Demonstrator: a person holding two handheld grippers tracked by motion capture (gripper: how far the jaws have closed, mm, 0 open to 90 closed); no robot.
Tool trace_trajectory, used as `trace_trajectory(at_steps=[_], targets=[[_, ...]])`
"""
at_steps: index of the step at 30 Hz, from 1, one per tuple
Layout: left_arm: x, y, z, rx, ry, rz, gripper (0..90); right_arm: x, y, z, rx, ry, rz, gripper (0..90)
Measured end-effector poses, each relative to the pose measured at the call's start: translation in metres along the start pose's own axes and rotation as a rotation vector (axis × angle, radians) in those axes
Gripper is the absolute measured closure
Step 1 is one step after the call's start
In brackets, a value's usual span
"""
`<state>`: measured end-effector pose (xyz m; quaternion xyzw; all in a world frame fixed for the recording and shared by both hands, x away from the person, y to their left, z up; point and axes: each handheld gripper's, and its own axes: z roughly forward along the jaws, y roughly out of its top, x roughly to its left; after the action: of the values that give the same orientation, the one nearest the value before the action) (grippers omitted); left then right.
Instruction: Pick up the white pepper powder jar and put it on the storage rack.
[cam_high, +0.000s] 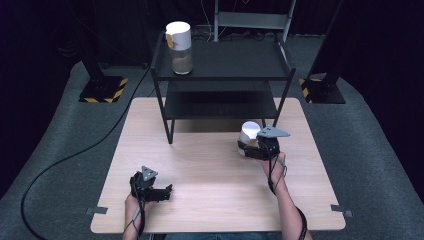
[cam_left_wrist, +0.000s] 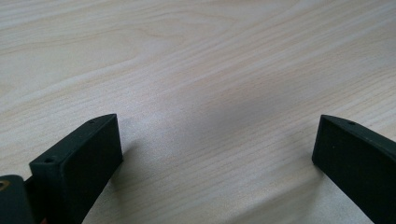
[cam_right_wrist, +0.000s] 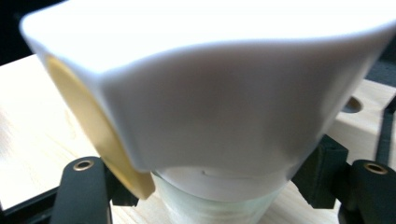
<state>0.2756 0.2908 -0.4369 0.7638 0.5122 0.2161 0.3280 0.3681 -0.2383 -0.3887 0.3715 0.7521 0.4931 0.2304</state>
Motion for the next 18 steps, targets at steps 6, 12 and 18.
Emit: trace_trajectory(at_steps=[6,12,18], targets=[[0.000,0.000,0.000,0.000,0.000,0.001,1.2,-0.003,0.014,-0.017,-0.013,-0.020,0.011,29.7],[0.000,0.000,0.000,0.000,0.005,-0.005,1.0,-0.002,0.031,-0.034,-0.021,-0.059,0.006,29.7],[-0.001,0.000,0.000,0.000,0.005,-0.005,1.0,-0.006,0.041,-0.049,-0.043,-0.072,0.015,29.7]])
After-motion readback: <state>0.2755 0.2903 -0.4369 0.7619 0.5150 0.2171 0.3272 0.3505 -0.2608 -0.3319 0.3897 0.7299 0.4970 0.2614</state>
